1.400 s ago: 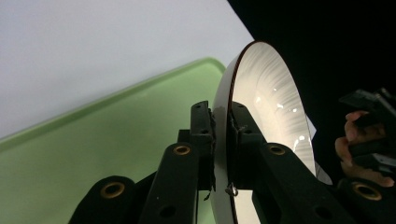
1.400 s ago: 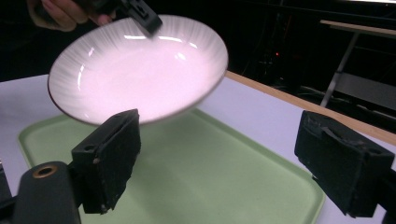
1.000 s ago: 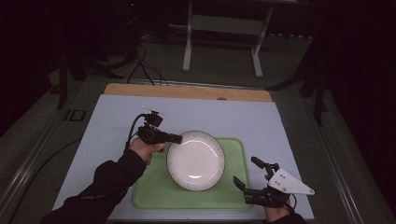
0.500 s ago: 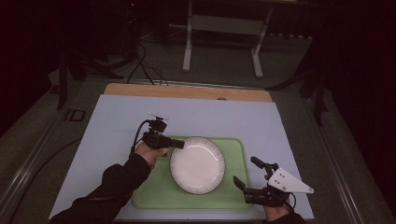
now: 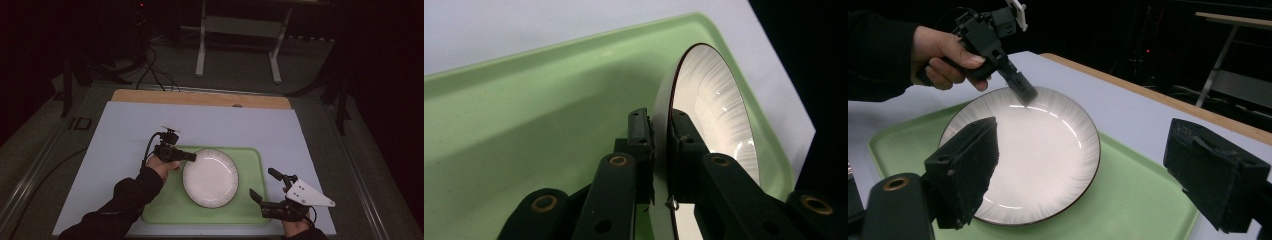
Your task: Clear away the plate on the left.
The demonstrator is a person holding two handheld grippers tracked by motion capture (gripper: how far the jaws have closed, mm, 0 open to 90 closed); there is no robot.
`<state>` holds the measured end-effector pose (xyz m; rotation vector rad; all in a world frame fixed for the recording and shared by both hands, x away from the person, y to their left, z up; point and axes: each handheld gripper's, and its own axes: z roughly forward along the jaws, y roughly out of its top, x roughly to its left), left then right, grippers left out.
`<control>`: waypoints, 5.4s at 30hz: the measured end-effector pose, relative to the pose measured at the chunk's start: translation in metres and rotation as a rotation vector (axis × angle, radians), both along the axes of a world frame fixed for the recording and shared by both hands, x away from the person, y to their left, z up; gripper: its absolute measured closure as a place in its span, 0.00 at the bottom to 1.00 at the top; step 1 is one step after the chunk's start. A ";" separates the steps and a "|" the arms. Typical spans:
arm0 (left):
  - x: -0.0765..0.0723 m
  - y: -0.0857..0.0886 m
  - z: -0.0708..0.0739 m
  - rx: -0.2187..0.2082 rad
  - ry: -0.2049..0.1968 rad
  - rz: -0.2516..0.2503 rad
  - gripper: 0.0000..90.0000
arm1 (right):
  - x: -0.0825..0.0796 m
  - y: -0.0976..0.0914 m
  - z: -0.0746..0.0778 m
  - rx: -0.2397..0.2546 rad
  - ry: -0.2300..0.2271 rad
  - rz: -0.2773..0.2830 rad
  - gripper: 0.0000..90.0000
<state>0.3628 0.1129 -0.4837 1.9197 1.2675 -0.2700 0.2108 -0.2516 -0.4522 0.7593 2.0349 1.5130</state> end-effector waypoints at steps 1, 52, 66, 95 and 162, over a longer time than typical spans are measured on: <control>0.000 0.000 -0.001 0.005 0.001 0.001 0.91 | 0.000 0.000 0.000 0.000 0.000 0.000 0.16; 0.001 0.020 -0.021 0.048 -0.038 0.001 0.84 | 0.003 0.002 -0.003 -0.015 0.024 0.000 0.16; -0.020 0.022 0.028 -0.053 -0.219 -0.145 0.22 | 0.004 0.002 -0.003 -0.015 0.031 -0.005 0.16; -0.074 0.055 0.067 -0.052 -0.438 -0.168 0.00 | 0.004 0.004 -0.003 -0.029 0.031 -0.002 0.16; -0.119 0.110 -0.004 -0.042 -0.563 -0.103 0.00 | 0.007 0.005 -0.007 -0.047 0.051 -0.006 0.16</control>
